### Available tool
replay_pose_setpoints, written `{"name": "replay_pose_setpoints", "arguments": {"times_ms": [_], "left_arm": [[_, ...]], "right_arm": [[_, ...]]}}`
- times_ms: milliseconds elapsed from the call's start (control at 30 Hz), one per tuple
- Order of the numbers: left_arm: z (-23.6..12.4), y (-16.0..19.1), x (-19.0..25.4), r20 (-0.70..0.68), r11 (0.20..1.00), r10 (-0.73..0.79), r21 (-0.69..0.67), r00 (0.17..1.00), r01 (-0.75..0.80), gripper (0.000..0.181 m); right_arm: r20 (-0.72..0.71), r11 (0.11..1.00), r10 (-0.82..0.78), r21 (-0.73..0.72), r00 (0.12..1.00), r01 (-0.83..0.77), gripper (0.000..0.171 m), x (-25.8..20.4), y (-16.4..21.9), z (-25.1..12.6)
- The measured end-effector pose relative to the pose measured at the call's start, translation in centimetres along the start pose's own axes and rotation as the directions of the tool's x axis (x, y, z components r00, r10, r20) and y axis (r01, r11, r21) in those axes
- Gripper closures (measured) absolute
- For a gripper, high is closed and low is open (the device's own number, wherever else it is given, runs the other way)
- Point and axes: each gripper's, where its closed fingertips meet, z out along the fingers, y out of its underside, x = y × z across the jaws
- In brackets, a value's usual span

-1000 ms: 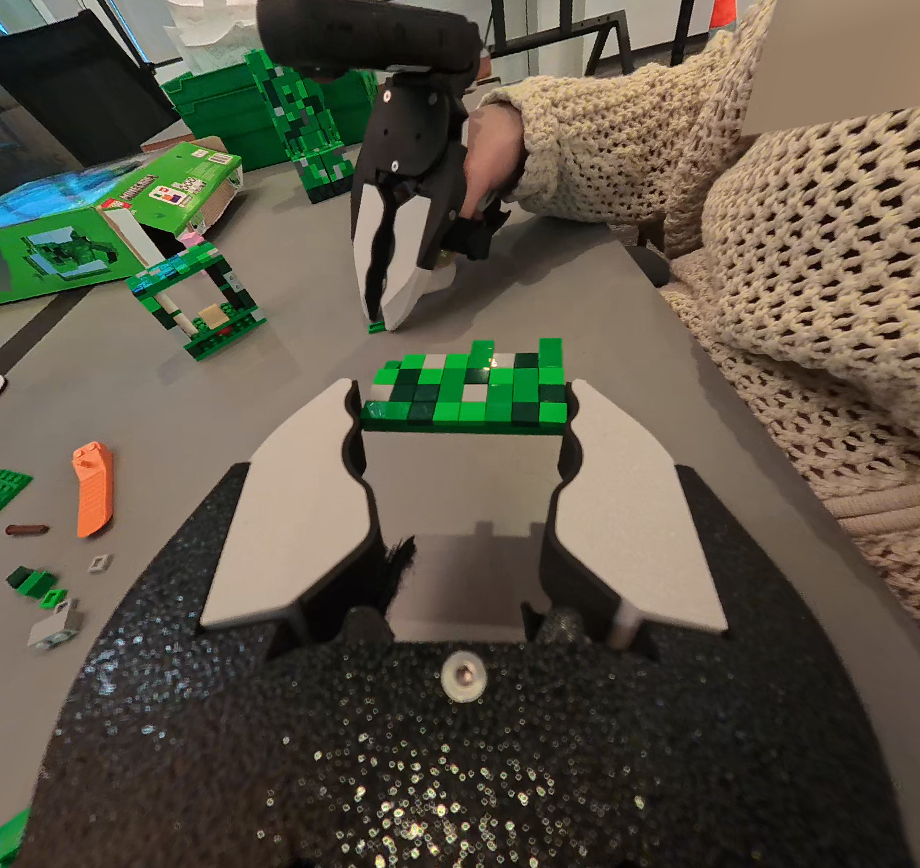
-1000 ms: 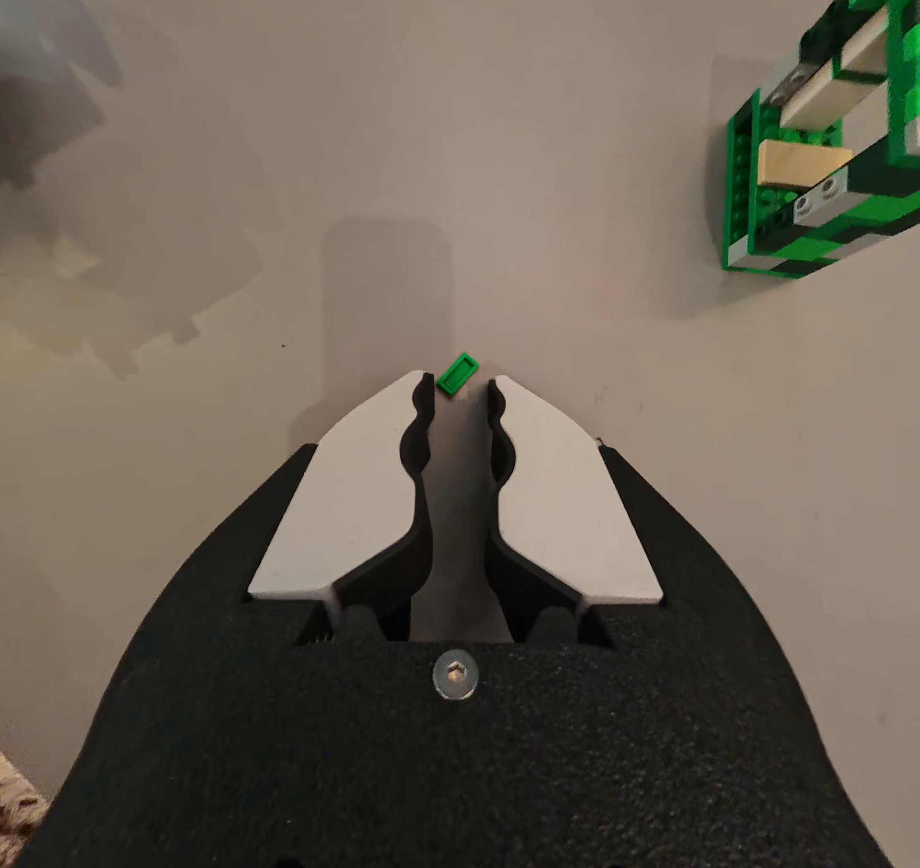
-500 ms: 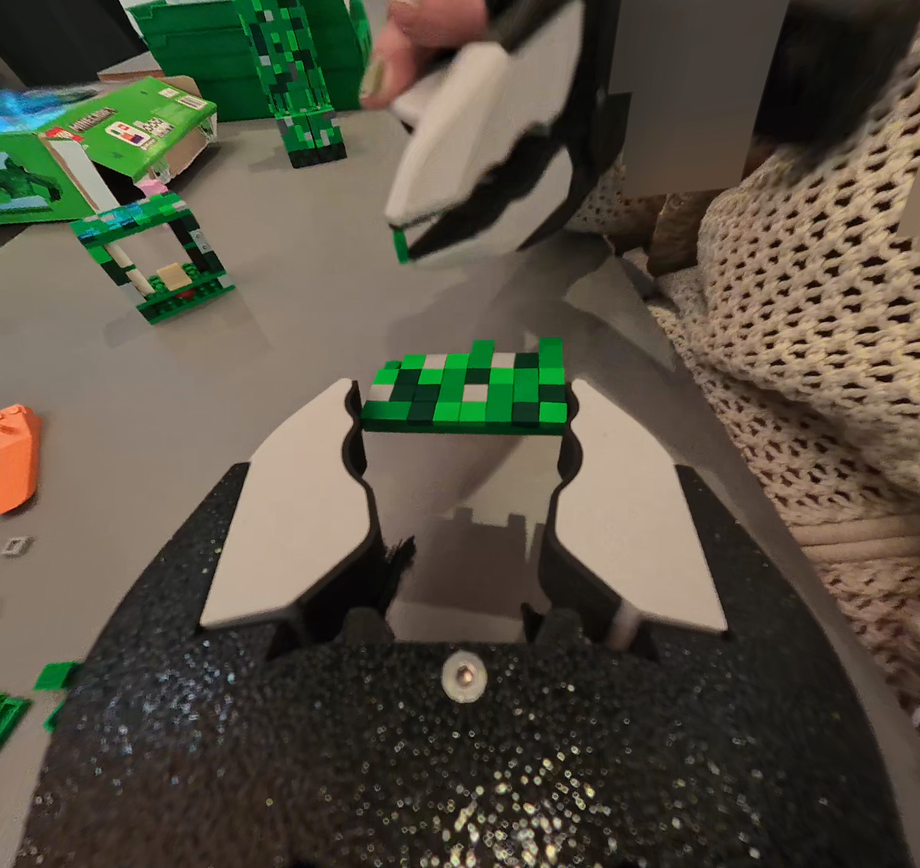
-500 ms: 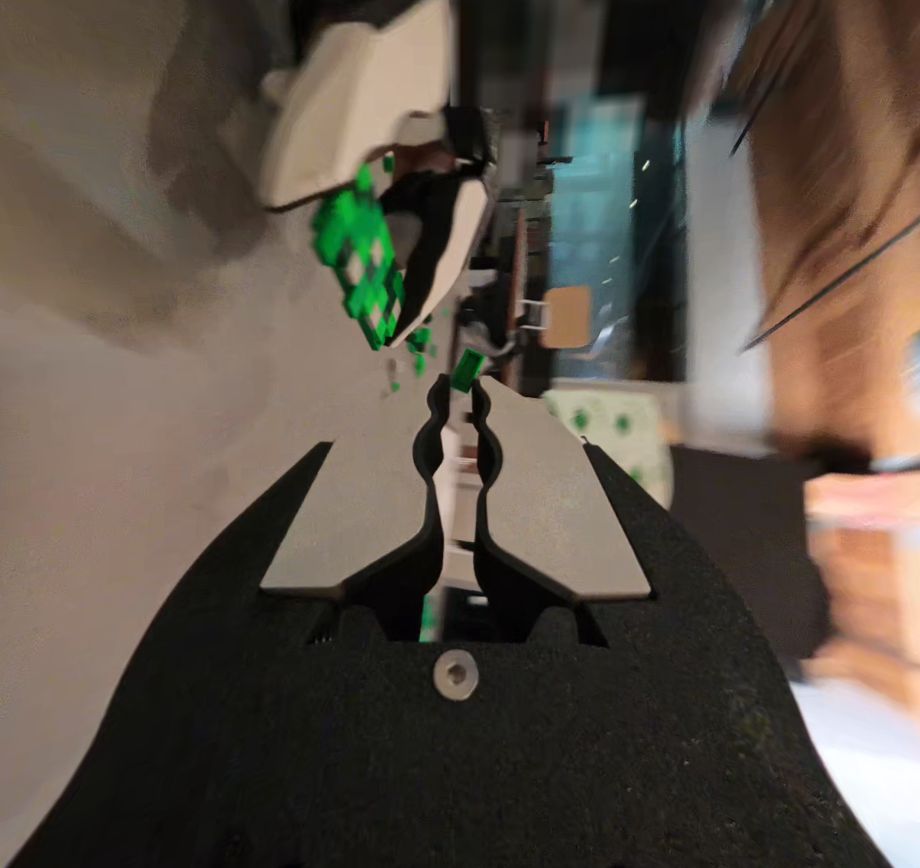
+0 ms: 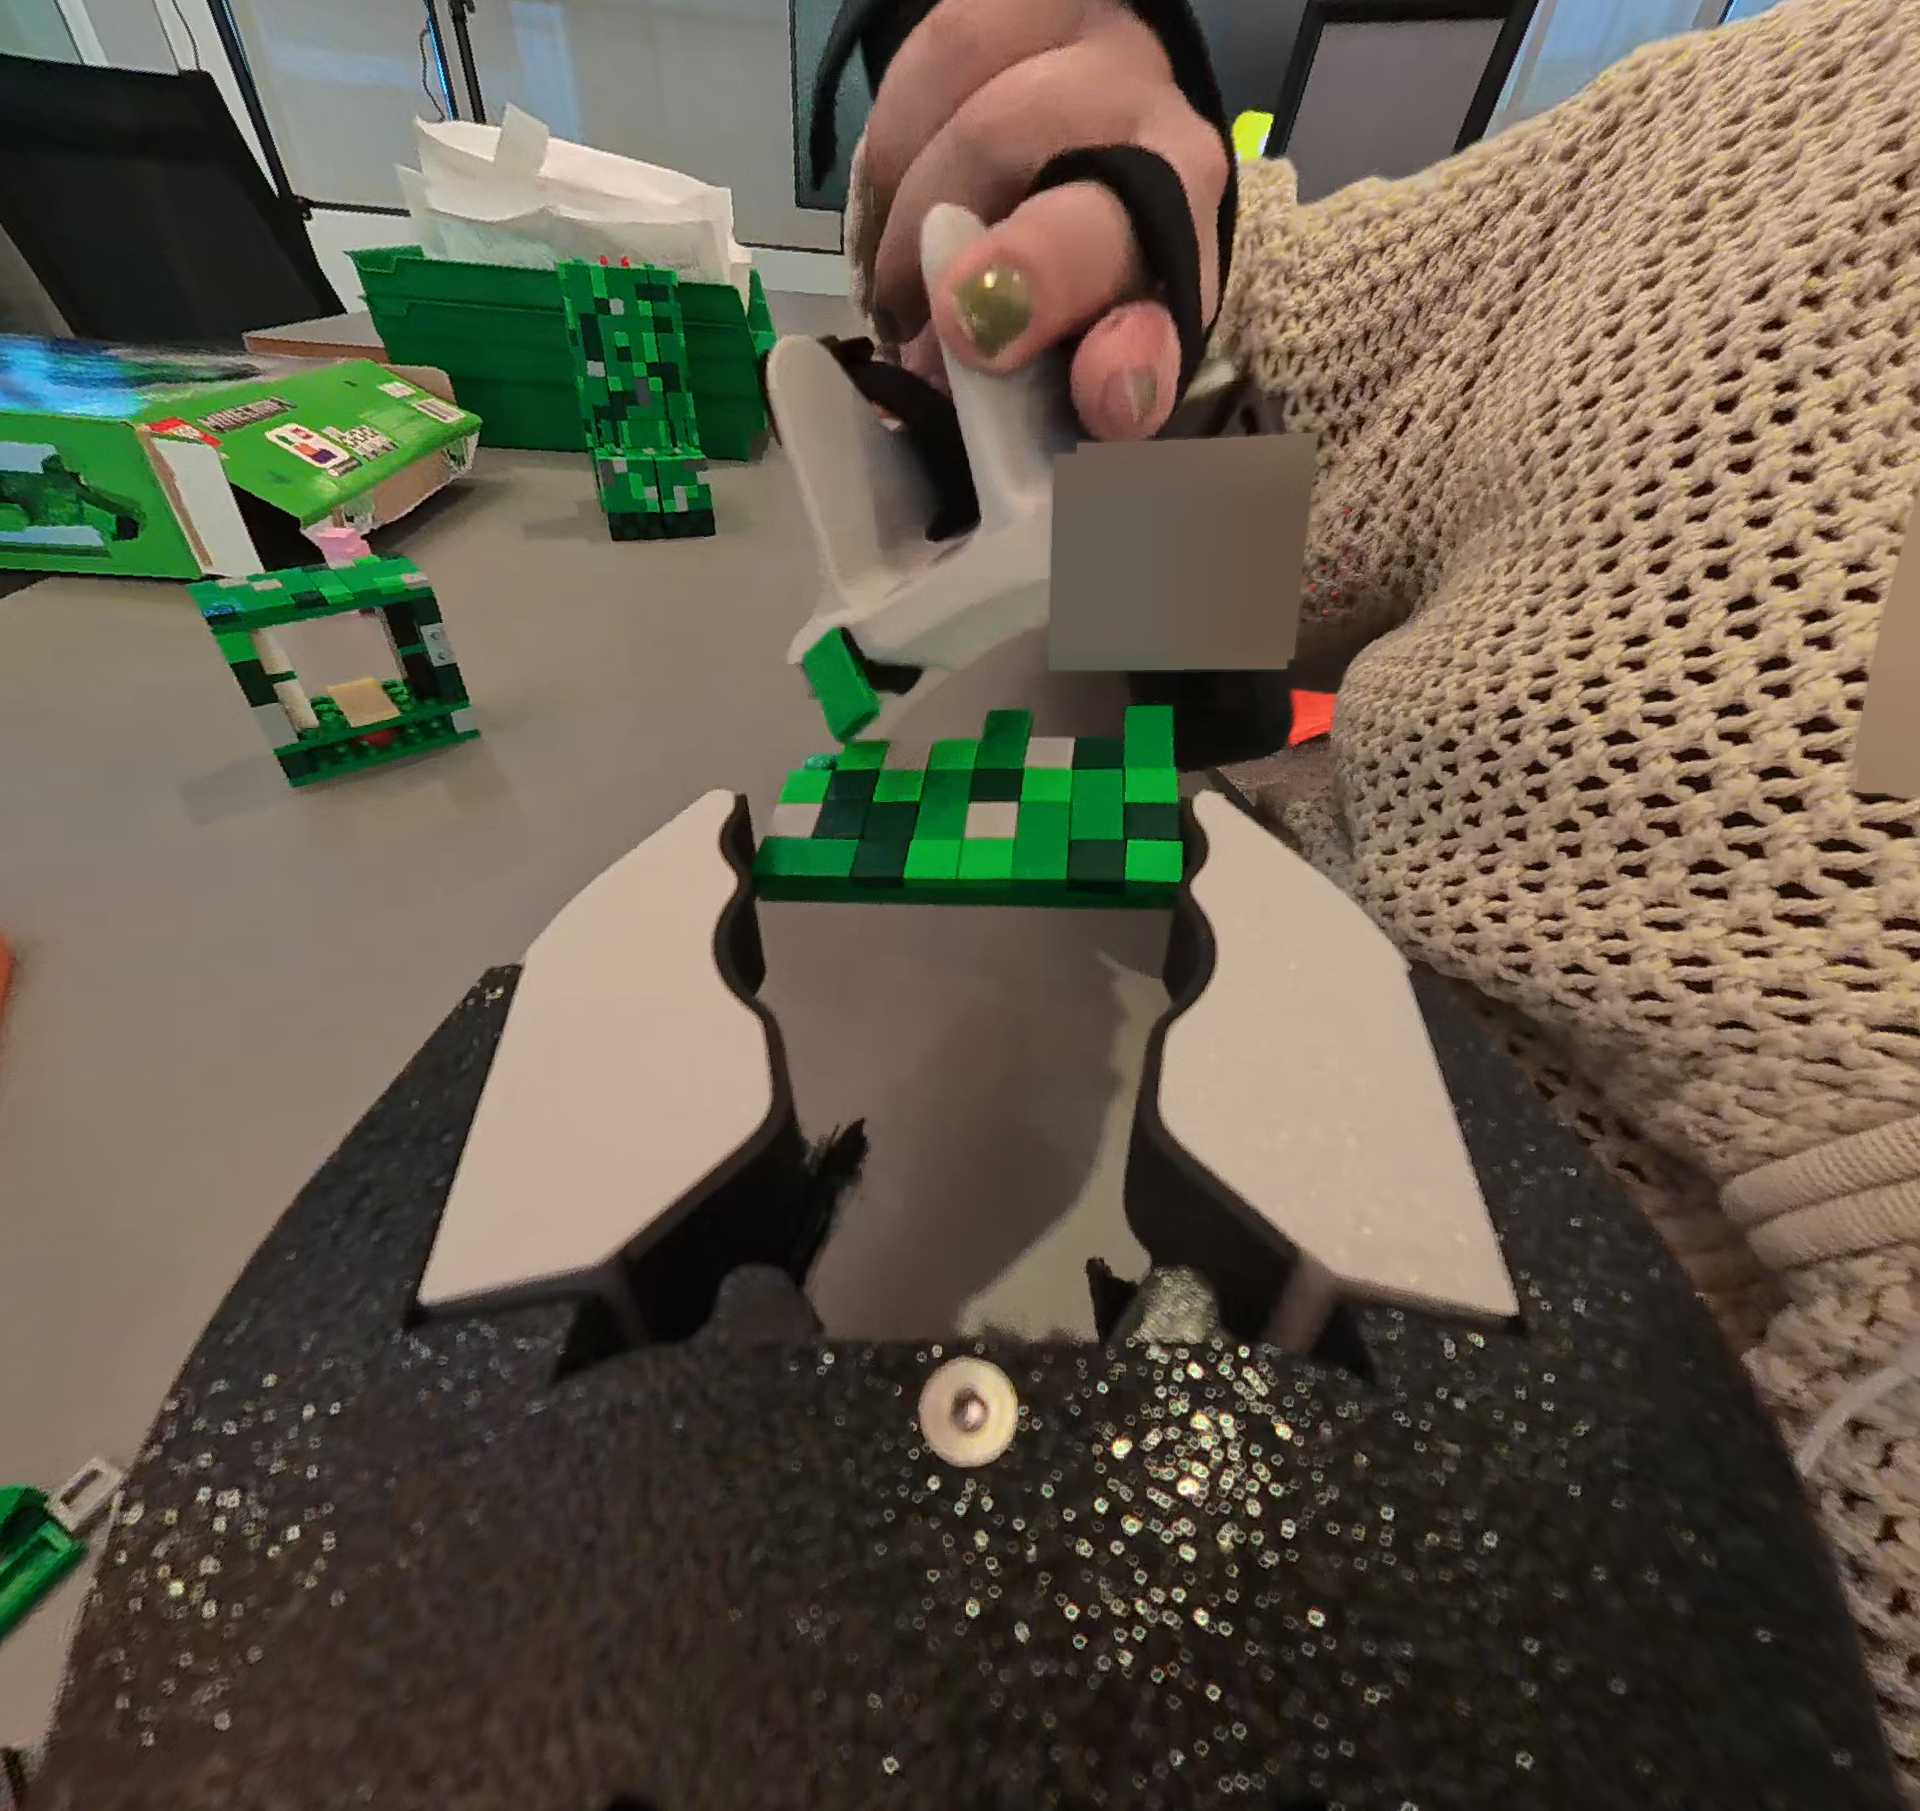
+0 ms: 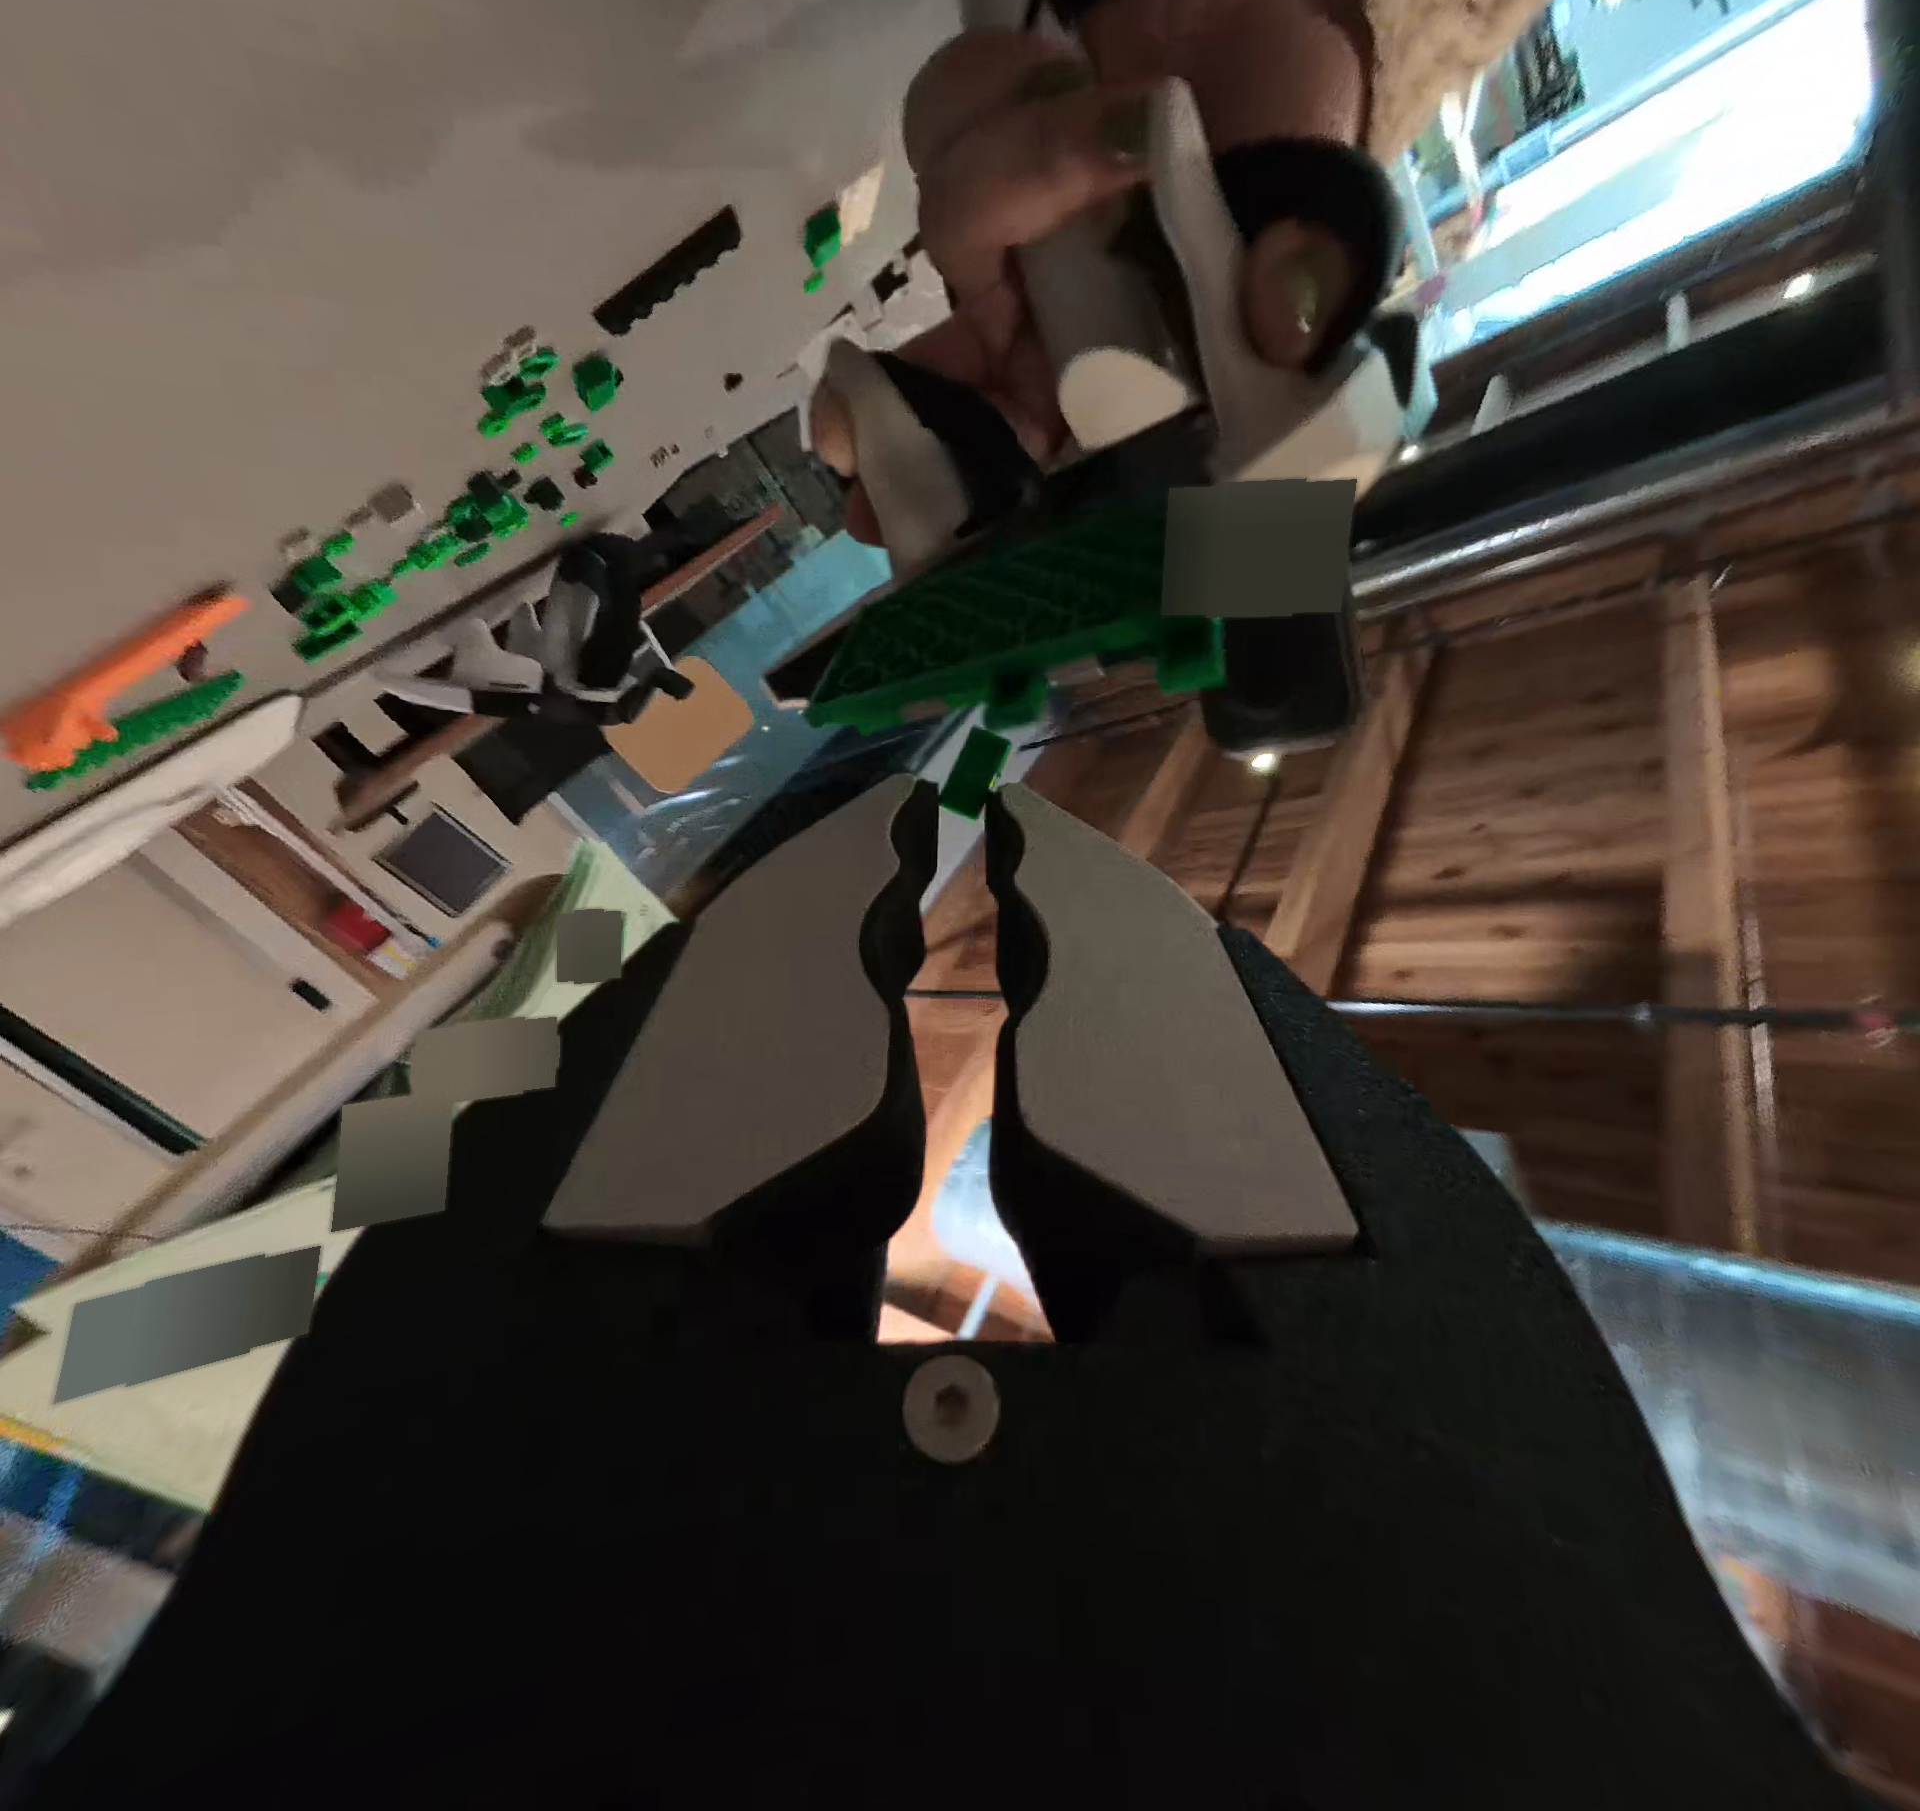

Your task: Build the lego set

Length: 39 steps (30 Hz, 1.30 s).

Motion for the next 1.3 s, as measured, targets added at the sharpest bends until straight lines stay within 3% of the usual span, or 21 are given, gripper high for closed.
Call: {"name": "replay_pose_setpoints", "arguments": {"times_ms": [133, 367, 767, 1100, 1300], "left_arm": [[-0.1, -0.3, 0.1, -0.006, 1.000, -0.002, 0.017, 1.000, 0.002, 0.105], [-0.4, -0.9, 0.3, -0.015, 0.999, 0.011, 0.047, 1.000, -0.010, 0.105], [-0.9, -2.0, 0.6, -0.021, 0.992, 0.050, 0.117, 0.999, -0.047, 0.105], [-0.8, -2.0, 0.7, -0.021, 0.991, 0.070, 0.112, 0.997, -0.068, 0.105], [-1.1, -2.3, 0.7, -0.015, 0.989, 0.080, 0.124, 0.997, -0.078, 0.105]], "right_arm": [[-0.073, 0.991, -0.131, 0.017, 0.989, 0.133, 0.163, 0.3, -1.0, 0.1], [-0.160, 0.984, -0.175, -0.007, 0.972, 0.176, 0.163, 1.1, -1.0, -0.3], [-0.146, 0.974, -0.226, -0.002, 0.963, 0.228, 0.163, 1.2, -0.2, -0.6], [-0.148, 0.978, -0.200, 0.030, 0.969, 0.206, 0.157, 1.7, -0.3, -0.7], [-0.091, 0.996, -0.086, 0.022, 0.992, 0.089, 0.148, 1.2, 0.9, -1.1]]}}
